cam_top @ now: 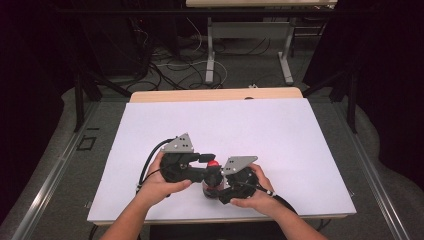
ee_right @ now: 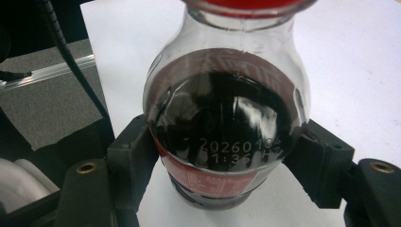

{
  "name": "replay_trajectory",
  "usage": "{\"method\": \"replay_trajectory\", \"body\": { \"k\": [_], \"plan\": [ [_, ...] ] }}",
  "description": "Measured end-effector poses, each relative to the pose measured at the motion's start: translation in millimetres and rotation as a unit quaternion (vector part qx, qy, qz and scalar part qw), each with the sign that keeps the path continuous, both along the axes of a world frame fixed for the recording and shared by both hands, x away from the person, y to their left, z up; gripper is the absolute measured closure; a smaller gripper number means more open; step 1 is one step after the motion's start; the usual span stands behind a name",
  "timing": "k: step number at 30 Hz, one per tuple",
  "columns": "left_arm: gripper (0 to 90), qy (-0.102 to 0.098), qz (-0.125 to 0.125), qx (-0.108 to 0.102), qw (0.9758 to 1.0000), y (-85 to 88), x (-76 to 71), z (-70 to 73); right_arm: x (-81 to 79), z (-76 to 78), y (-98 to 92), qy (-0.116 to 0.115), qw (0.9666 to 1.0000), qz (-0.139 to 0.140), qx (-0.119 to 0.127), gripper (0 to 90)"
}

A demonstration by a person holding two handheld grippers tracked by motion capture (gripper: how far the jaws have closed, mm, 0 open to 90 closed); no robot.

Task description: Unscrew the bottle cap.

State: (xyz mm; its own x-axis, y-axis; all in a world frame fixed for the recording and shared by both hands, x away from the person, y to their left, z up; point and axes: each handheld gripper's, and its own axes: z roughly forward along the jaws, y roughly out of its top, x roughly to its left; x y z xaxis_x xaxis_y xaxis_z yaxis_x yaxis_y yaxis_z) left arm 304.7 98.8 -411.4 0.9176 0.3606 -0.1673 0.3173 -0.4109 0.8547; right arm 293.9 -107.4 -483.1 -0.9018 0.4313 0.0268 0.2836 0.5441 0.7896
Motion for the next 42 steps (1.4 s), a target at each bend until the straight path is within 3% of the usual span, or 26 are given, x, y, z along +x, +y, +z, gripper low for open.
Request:
{"method": "replay_trajectory", "body": {
  "k": [5, 7, 11, 16, 17, 19, 21, 24, 25, 29, 30, 31, 32, 33, 34, 37, 38, 42],
  "plan": [
    [61.3, -0.011, 0.016, 0.002, 0.9998, -2.1, -3.3, -1.1, 0.5, -0.5, 0.2, -0.001, 1.0000, -0.002, -0.002, 30.3],
    [61.4, -0.005, 0.034, 0.002, 0.9994, -3.9, -6.0, -0.6, 1.0, -1.4, 0.6, -0.001, 0.9999, -0.011, 0.003, 30.3],
    [61.5, -0.016, 0.075, 0.011, 0.9970, -9.8, -11.8, 0.8, 1.4, -0.7, -0.6, 0.000, 0.9997, -0.022, 0.002, 30.3],
    [61.4, -0.004, 0.142, 0.014, 0.9898, -20.1, -21.3, 2.4, 2.9, -1.1, -1.5, -0.007, 0.9996, -0.029, 0.004, 30.3],
    [61.4, -0.010, 0.161, 0.011, 0.9868, -23.1, -22.7, 1.6, 3.1, -0.5, -2.5, 0.000, 0.9994, -0.035, 0.004, 30.3],
    [61.4, -0.001, 0.184, 0.011, 0.9829, -26.6, -25.5, 2.3, 2.8, -0.9, -2.3, -0.001, 0.9991, -0.041, 0.006, 30.3],
    [61.5, 0.001, 0.216, 0.013, 0.9763, -31.5, -28.2, 1.4, 2.5, -1.0, -2.1, 0.003, 0.9986, -0.054, -0.002, 30.3],
    [61.5, 0.005, 0.231, 0.016, 0.9727, -35.0, -29.5, 1.6, 3.3, -2.4, -1.8, -0.001, 0.9985, -0.054, 0.001, 30.3],
    [61.4, 0.007, 0.232, 0.015, 0.9725, -35.1, -29.4, 1.9, 3.3, -2.5, -1.9, -0.001, 0.9984, -0.056, 0.001, 30.3],
    [54.6, 0.017, 0.208, 0.000, 0.9779, -29.5, -25.1, 4.0, 3.6, -1.0, -3.3, 0.001, 0.9988, -0.049, 0.005, 30.3],
    [51.8, 0.016, 0.196, -0.013, 0.9805, -26.4, -23.4, 4.7, 3.6, -0.3, -4.2, 0.004, 0.9991, -0.043, 0.001, 30.3],
    [50.1, 0.006, 0.171, -0.024, 0.9850, -18.7, -19.9, 6.8, 4.0, -1.0, -4.2, 0.000, 0.9990, -0.043, 0.007, 30.3],
    [48.0, 0.006, 0.171, -0.024, 0.9850, -18.7, -19.9, 6.8, 4.2, -0.8, -4.1, 0.000, 0.9991, -0.041, 0.008, 30.3],
    [46.0, 0.000, 0.150, -0.028, 0.9883, -12.4, -16.3, 8.4, 4.0, -0.1, -4.3, 0.004, 0.9993, -0.037, 0.005, 30.3],
    [45.9, 0.000, 0.150, -0.028, 0.9883, -12.4, -16.3, 8.4, 4.0, -0.1, -4.3, 0.004, 0.9993, -0.037, 0.005, 30.3],
    [45.4, 0.003, 0.116, -0.017, 0.9931, -6.6, -10.8, 8.3, 3.2, 0.4, -3.3, -0.001, 0.9996, -0.027, 0.003, 30.3],
    [45.3, 0.004, 0.091, -0.010, 0.9958, -4.3, -8.8, 8.2, 2.0, -0.3, -1.7, -0.001, 0.9996, -0.027, 0.008, 30.3],
    [46.5, 0.006, 0.015, -0.014, 0.9998, 2.8, 1.3, 4.2, 0.9, -0.9, 0.1, 0.001, 0.9999, -0.014, 0.009, 30.3]
  ]
}}
